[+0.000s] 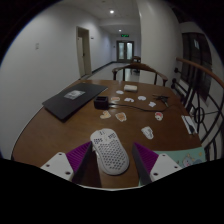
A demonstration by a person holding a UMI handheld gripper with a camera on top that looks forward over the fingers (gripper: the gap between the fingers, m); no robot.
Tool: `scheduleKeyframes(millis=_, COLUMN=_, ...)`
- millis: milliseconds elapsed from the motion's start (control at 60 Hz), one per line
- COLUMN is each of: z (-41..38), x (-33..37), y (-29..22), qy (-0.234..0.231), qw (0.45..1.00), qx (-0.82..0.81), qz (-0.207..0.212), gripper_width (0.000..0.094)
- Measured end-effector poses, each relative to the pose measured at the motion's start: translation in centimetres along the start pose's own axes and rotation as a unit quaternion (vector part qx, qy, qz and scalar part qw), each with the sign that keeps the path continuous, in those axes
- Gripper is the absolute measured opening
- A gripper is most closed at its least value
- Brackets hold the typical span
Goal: Arrange mouse
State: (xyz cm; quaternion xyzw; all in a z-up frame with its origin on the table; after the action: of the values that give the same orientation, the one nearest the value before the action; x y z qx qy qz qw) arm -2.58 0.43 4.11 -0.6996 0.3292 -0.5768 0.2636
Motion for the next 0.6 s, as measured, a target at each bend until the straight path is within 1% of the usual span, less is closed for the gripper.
scheduleKeyframes(millis=67, z=-0.9, x=-0.2, y=-0.2, qy=0.001, qw=1.0, qx=-0.008, qz=-0.006, gripper_width=0.0809)
scheduleKeyframes(millis=117, z=-2.1, x=0.2, y=-0.8, qy=0.008, qw=1.0, qx=-0.004, qz=-0.006, gripper_width=0.0741)
scheduleKeyframes(millis=133, z=-1.2, x=-0.7, y=-1.1, qy=0.01, qw=1.0, qx=-0.002, qz=-0.004, gripper_width=0.072)
scheduleKeyframes(millis=150, z=-1.4, x=-0.7, y=-1.2, qy=0.013, qw=1.0, qx=-0.001, qz=-0.004, gripper_width=0.0665)
scheduleKeyframes(millis=167, z=-1.4, x=-0.6, y=-1.2, qy=0.015, qw=1.0, qx=0.002, qz=-0.004, gripper_width=0.0649)
scheduleKeyframes(millis=183, z=-1.8, x=-0.5, y=-1.3, qy=0.014, qw=1.0, qx=0.001, qz=-0.003, gripper_width=0.0585)
scheduleKeyframes(millis=200, z=-1.9, x=-0.4, y=-1.3, qy=0.015, qw=1.0, qx=0.0, qz=-0.004, gripper_width=0.0551)
scheduleKeyframes(millis=217, z=-1.6, x=-0.4, y=-1.3, qy=0.017, qw=1.0, qx=-0.003, qz=-0.004, gripper_width=0.0539)
scheduleKeyframes(millis=233, z=-3.2, x=0.5, y=-1.3, qy=0.022, qw=1.0, qx=-0.003, qz=-0.004, gripper_width=0.0524)
scheduleKeyframes(millis=250, z=-2.4, x=-0.3, y=-1.6, qy=0.024, qw=1.0, qx=-0.004, qz=-0.002, gripper_width=0.05)
scheduleKeyframes(millis=283, z=-2.6, x=0.0, y=-1.7, qy=0.03, qw=1.0, qx=-0.005, qz=-0.002, gripper_width=0.0475)
scheduleKeyframes(millis=300, z=-2.8, x=0.3, y=-1.8, qy=0.03, qw=1.0, qx=-0.004, qz=-0.002, gripper_width=0.0446)
scheduleKeyframes(millis=333, z=-3.5, x=0.5, y=-1.6, qy=0.024, qw=1.0, qx=0.0, qz=-0.003, gripper_width=0.0405)
scheduleKeyframes(millis=400, z=-4.7, x=2.8, y=-1.9, qy=-0.016, qw=1.0, qx=-0.013, qz=-0.004, gripper_width=0.0361)
scheduleKeyframes(millis=417, z=-6.5, x=3.7, y=-2.1, qy=-0.023, qw=1.0, qx=-0.014, qz=0.003, gripper_width=0.0359)
scheduleKeyframes(millis=450, z=-6.2, x=5.6, y=-3.0, qy=-0.021, qw=0.999, qx=-0.011, qz=0.027, gripper_width=0.0356)
scheduleKeyframes(millis=550, z=-4.0, x=13.9, y=-7.8, qy=0.0, qw=0.993, qx=0.008, qz=0.117, gripper_width=0.0349)
scheduleKeyframes(millis=600, z=-1.6, x=17.8, y=-9.0, qy=0.015, qw=0.99, qx=0.007, qz=0.139, gripper_width=0.0347)
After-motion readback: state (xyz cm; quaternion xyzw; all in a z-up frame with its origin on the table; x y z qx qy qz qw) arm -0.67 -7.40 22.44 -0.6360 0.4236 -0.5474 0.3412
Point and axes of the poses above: the point between the fingertips, and its own axes, seen from behind it with the camera up: z to the right, y down, x backward, against the way the camera looks, the point moved 2 cm from there along x, backward, against the way the camera looks, and after that the axes turned 14 degrees about -x, right-handed, at the moved point
